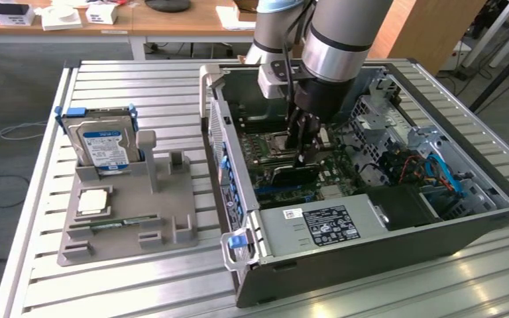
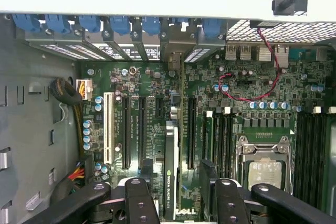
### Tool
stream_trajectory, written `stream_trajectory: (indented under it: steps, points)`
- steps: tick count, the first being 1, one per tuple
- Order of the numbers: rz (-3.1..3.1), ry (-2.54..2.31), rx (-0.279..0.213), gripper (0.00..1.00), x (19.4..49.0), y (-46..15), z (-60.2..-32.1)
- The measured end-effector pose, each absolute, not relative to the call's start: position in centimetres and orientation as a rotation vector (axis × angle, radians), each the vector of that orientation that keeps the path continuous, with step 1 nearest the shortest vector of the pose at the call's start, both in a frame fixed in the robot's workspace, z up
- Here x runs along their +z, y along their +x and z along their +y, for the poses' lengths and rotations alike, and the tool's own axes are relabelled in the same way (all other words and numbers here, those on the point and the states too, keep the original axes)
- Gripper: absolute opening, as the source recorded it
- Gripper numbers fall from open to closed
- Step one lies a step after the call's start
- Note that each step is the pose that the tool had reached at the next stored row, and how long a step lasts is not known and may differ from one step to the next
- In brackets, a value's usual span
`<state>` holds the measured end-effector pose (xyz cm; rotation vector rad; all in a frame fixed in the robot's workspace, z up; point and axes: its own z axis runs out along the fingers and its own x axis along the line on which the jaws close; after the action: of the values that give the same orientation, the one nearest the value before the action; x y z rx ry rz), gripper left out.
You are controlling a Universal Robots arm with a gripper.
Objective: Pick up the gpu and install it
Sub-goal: 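Press down on the gpu until it lock into place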
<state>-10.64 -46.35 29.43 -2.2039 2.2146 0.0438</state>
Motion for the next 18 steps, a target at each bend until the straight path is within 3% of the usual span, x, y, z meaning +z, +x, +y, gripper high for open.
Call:
stream_trajectory:
  steps: [7, 8, 11, 13, 14, 16, 18]
  points:
    - [2.215, -2.204, 0.044, 0.47, 29.43, -10.64, -46.35]
    - [2.215, -2.204, 0.044, 0.4, 29.43, -10.64, -46.35]
    - [2.215, -2.204, 0.044, 0.34, 29.43, -10.64, -46.35]
    - [2.215, -2.204, 0.044, 0.23, 29.43, -10.64, -46.35]
    - [2.215, -2.204, 0.044, 0.23, 29.43, -10.64, -46.35]
    - [2.215, -2.204, 0.044, 0.11, 29.43, -10.64, -46.35]
    - [2.215, -2.204, 0.044, 0.11, 29.43, -10.64, -46.35]
